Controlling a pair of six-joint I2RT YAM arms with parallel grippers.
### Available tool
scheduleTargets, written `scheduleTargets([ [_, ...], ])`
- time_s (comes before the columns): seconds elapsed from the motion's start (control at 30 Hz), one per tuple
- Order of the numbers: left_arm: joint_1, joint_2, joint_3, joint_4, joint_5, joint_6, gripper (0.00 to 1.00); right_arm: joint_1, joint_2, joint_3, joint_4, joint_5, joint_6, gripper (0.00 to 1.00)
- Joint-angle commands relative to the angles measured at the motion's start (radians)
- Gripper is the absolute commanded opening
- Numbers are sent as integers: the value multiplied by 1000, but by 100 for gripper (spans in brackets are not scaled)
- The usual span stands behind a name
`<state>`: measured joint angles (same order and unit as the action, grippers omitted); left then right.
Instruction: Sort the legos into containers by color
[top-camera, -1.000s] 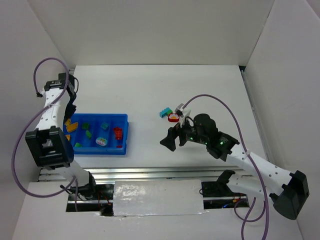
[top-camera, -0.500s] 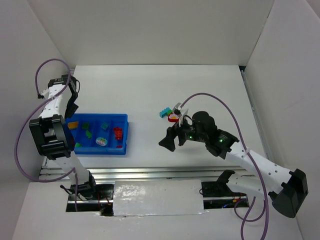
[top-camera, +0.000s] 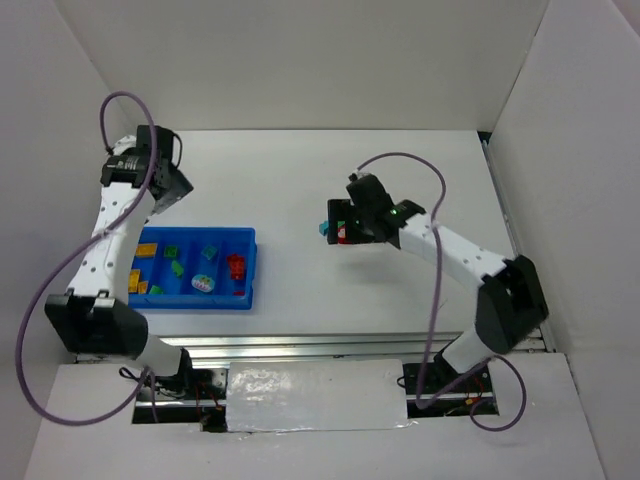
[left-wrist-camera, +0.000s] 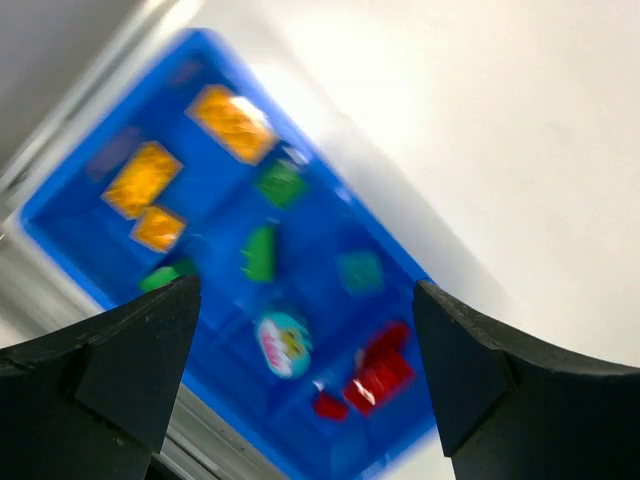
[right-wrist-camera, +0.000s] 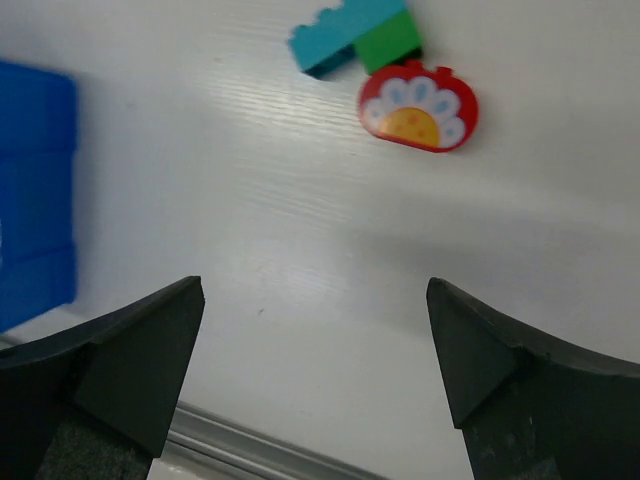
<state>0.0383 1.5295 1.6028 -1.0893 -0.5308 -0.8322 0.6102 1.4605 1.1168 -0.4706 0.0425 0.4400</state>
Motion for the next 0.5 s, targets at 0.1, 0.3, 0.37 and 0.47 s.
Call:
scheduleTargets([
  [0.1, -178, -247, -121, 94, 261, 179, 100, -35, 305, 270, -234, 181, 37, 100],
  [0.3, -196, -390, -239, 101, 413, 196, 100, -81, 418, 320, -198, 220, 17, 100],
  [0.37, -196, -404, -241, 97, 434, 206, 99, -82, 443, 342, -194, 221, 6, 100],
  [0.47, -196, -397, -221, 86, 462, 222, 99, -84, 500, 360, -178, 188, -20, 98],
])
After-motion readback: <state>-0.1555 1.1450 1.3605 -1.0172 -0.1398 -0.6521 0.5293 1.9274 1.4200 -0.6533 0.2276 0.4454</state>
